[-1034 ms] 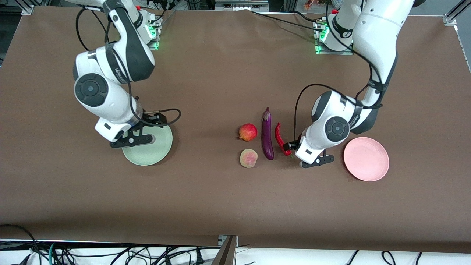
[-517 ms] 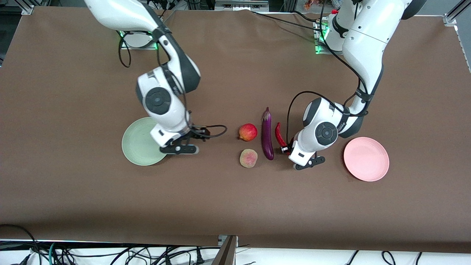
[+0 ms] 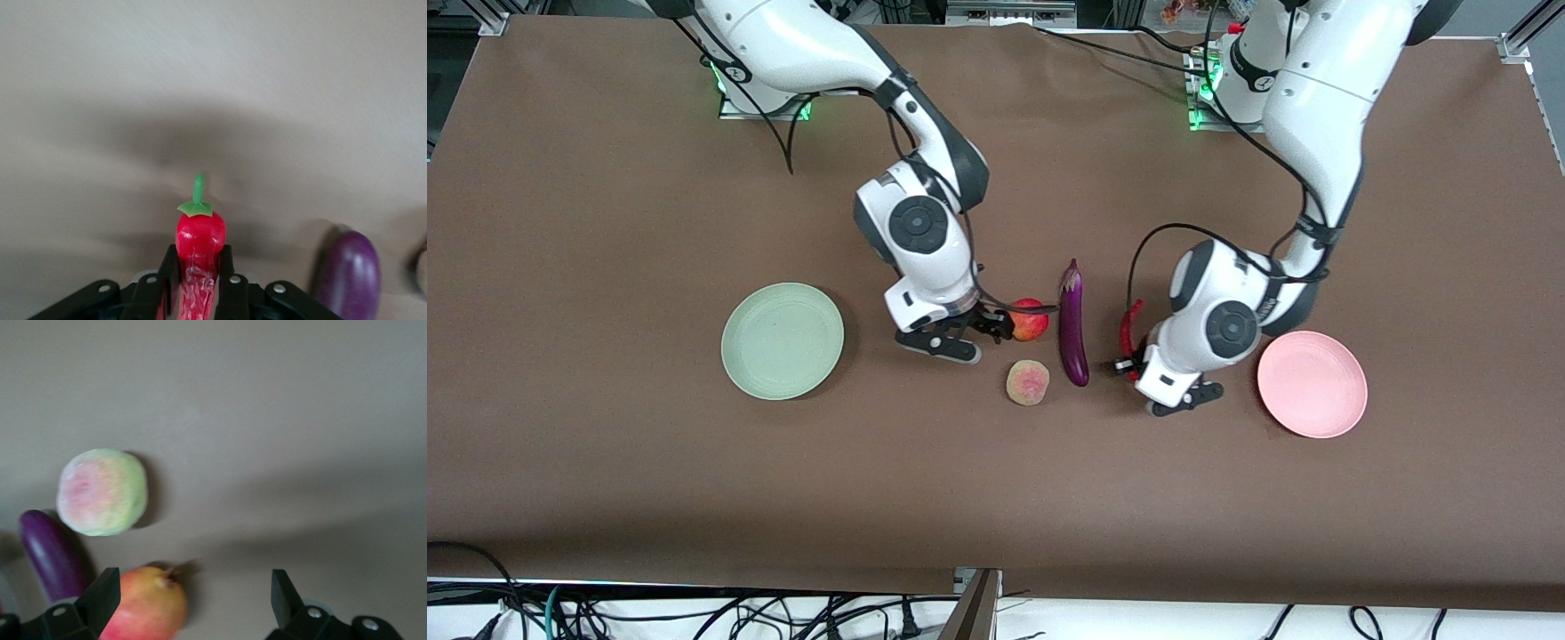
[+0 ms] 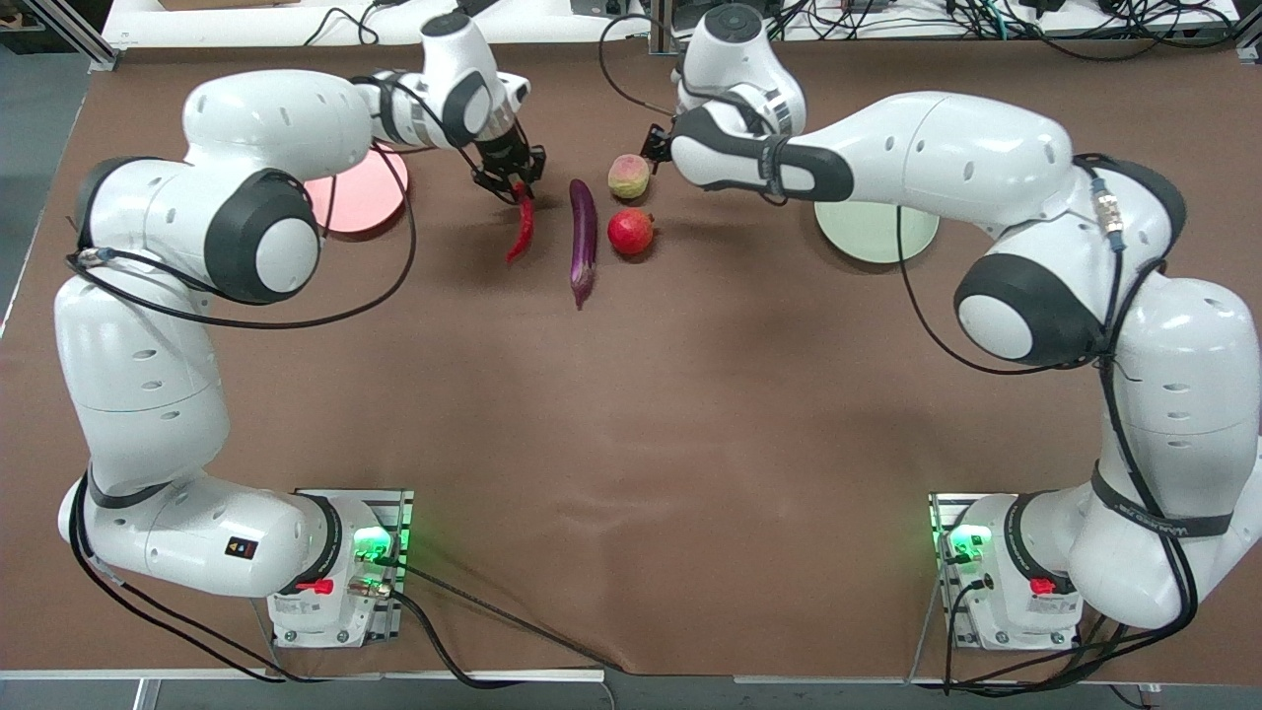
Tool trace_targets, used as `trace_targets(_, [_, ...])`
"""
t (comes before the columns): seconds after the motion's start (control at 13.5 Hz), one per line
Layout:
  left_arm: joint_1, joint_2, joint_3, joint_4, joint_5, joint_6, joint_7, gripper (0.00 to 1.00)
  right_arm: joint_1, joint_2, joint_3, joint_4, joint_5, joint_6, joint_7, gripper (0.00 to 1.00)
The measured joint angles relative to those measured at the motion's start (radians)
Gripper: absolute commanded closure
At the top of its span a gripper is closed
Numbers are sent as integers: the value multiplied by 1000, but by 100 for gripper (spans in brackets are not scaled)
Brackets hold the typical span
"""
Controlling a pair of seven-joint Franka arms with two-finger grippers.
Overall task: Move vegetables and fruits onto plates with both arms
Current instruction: 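Grasp the chili with the left gripper while the right gripper reaches the pomegranate, then release the chili on the pink plate while the right gripper grasps the pomegranate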
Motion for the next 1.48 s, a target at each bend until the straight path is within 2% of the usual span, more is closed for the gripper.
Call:
trace_targets(0.3, [176, -46, 17, 56, 13, -162, 281, 90, 61, 55, 0, 19, 0, 85, 166, 0])
trace_targets(0.37, [206, -47, 25, 72, 43, -180, 344, 87, 72, 64, 0, 22, 0, 93, 190, 0])
trace_targets(0.59, [264, -45, 44, 94, 142, -200, 496, 86, 97, 88, 0, 26, 0, 115, 237, 0])
trace_targets(0.66, [282, -37, 44, 94, 152, -201, 541, 75, 104, 96, 0, 27, 0, 124, 241, 0])
trace_targets(0.74, [294, -26, 45, 94, 152, -201, 577, 35, 109, 104, 0, 28, 0, 130, 243, 0])
trace_targets(0.81, [301, -14, 45, 94, 152, -201, 599, 0, 110, 110, 0, 28, 0, 135, 244, 1])
trace_targets(0.89, [303, -4, 44, 94, 152, -200, 610, 0, 111, 115, 0, 28, 0, 140, 244, 3])
trace_targets(0.96, [302, 1, 43, 94, 152, -200, 611, 0, 111, 118, -1, 29, 0, 143, 244, 16])
trace_targets(1.11, [299, 1, 39, 100, 152, -200, 611, 0, 111, 124, -2, 31, -3, 143, 244, 52])
trace_targets(1.26, [296, 0, 29, 106, 152, -201, 611, 0, 111, 124, -4, 35, -13, 143, 243, 78])
trace_targets(1.33, [293, 0, 23, 107, 152, -201, 611, 0, 111, 125, -5, 35, -15, 143, 242, 87])
trace_targets(1.48, [288, 0, -5, 107, 152, -212, 608, 0, 110, 125, -7, 38, -16, 143, 237, 90])
